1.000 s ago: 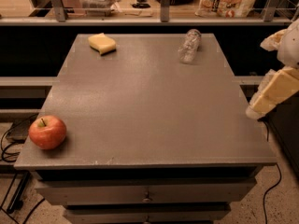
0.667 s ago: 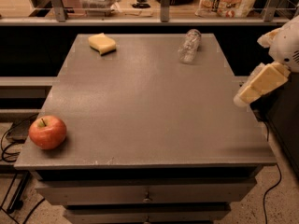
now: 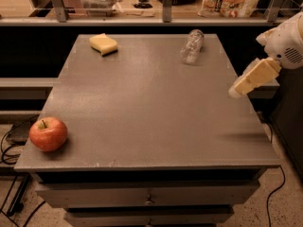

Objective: Move water bottle near apple

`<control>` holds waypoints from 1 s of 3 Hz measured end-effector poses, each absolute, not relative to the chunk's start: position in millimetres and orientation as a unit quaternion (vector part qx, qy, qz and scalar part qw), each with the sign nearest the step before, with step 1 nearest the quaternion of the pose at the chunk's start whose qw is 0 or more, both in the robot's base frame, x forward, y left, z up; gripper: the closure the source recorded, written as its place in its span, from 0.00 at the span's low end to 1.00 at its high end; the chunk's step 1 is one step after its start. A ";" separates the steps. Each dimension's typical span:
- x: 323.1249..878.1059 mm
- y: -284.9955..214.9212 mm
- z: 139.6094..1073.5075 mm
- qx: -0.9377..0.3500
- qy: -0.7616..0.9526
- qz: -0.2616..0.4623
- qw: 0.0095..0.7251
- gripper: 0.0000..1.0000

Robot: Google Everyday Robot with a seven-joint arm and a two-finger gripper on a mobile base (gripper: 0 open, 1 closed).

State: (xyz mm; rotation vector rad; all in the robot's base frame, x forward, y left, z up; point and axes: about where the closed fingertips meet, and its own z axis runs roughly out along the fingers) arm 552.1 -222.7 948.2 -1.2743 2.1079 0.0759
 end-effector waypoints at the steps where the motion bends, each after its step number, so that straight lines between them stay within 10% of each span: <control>1: 566.7 -217.6 942.6 -0.475 0.811 0.031 0.341 0.00; 3: 649.3 -196.7 919.0 -0.408 0.808 0.087 0.416 0.00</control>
Offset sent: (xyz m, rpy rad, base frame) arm 0.1152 0.0267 -0.0354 0.2770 -0.0780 -0.1124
